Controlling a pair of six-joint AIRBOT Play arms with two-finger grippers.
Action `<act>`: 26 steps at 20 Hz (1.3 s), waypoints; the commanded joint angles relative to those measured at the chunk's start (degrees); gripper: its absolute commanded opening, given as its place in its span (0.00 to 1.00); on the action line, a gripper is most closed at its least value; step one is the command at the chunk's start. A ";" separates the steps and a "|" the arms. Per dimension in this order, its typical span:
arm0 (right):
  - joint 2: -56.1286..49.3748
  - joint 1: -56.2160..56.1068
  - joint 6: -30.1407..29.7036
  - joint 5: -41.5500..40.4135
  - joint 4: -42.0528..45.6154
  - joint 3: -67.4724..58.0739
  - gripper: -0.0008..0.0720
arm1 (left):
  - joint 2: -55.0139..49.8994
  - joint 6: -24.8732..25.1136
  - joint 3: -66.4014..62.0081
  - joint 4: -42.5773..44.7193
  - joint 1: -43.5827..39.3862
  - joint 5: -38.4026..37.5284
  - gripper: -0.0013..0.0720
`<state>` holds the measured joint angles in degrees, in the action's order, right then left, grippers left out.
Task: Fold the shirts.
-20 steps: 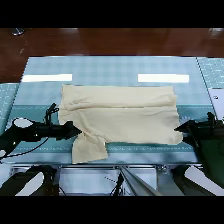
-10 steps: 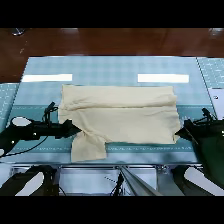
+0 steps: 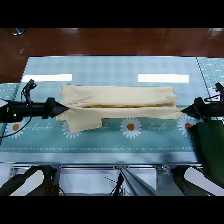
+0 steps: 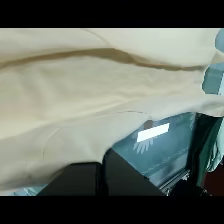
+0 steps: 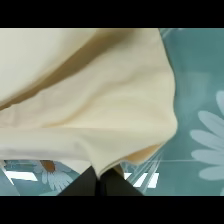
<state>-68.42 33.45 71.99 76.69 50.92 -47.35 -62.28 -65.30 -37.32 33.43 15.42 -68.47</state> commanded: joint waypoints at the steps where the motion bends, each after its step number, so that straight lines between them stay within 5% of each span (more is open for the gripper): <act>1: -2.84 -4.20 -0.68 -6.49 -4.33 -1.62 0.04 | -7.98 -0.48 -7.43 0.00 -2.62 3.32 0.05; 4: -6.56 -5.09 -0.70 -12.24 -12.02 -2.75 0.04 | -17.22 -5.49 -17.51 0.00 -3.65 1.90 0.05; 9: -13.57 -5.11 -0.68 -11.06 -12.74 -10.32 0.04 | -28.17 -8.17 -32.59 0.04 -4.02 -1.73 0.05; 17: -21.24 -5.11 -1.64 -13.40 -17.11 -15.19 0.04 | -37.62 -9.31 -37.68 -0.02 -5.14 0.04 0.07; 18: -21.90 -5.11 -1.88 -14.29 -18.27 -15.19 0.17 | -38.23 -9.31 -37.68 0.02 -5.46 0.31 0.28; 19: -22.25 -5.11 -1.88 -14.78 -19.10 -15.19 0.65 | -38.51 -9.33 -37.68 0.02 -5.70 0.17 0.76; 20: -22.16 -5.07 -2.73 -15.04 -19.41 -15.30 0.87 | -38.47 -9.14 -37.83 0.04 -5.53 -0.98 0.98; 23: -22.16 -1.95 -3.61 -10.67 -18.18 -18.93 0.87 | -37.27 -11.21 -41.35 5.22 -0.74 -7.85 0.98; 26: -22.18 2.54 -3.19 -5.66 -14.21 -21.14 0.87 | -30.91 -13.79 -40.74 21.79 5.35 -12.79 0.98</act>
<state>-90.39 32.77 68.79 66.70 33.85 -66.59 -96.97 -76.75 -77.76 41.98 16.34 -76.05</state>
